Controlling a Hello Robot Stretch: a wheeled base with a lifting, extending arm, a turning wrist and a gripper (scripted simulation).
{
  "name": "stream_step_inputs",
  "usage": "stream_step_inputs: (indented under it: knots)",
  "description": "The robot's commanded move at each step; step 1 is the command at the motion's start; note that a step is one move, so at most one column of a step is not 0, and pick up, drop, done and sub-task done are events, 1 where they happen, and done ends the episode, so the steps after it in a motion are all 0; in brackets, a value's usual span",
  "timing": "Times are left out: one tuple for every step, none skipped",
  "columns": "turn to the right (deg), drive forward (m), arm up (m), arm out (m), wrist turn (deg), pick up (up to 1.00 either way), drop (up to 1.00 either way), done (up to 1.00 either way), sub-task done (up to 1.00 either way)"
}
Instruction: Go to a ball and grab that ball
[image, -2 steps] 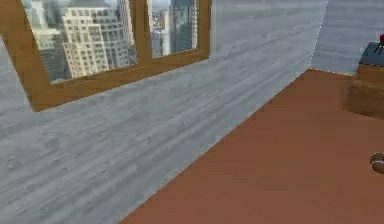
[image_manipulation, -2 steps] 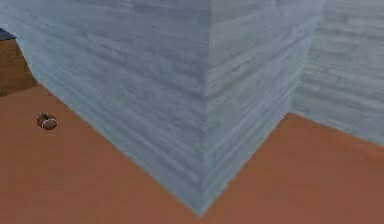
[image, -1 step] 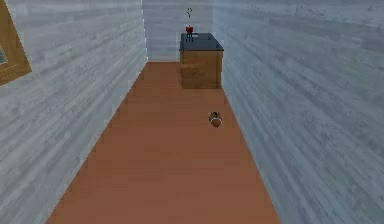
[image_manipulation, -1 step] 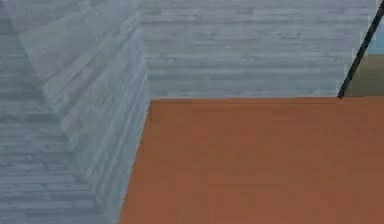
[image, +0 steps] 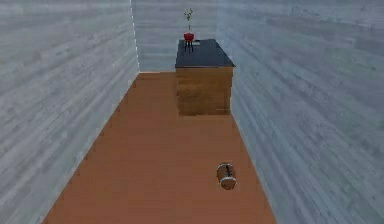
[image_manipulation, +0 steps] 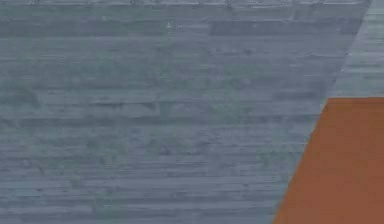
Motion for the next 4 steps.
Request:
stream_step_inputs:
  knots:
    - [0.0,0.50,0.00,0.00,0.0,0.00,0.00,0.00,0.00]
    - [-45.0,0.00,0.00,0.00,0.0,0.00,0.00,0.00,0.00]
    - [-24.0,0.00,0.00,0.00,0.0,0.00,0.00,0.00,0.00]
    - [0.0,0.00,0.16,0.00,0.0,0.00,0.00,0.00,0.00]
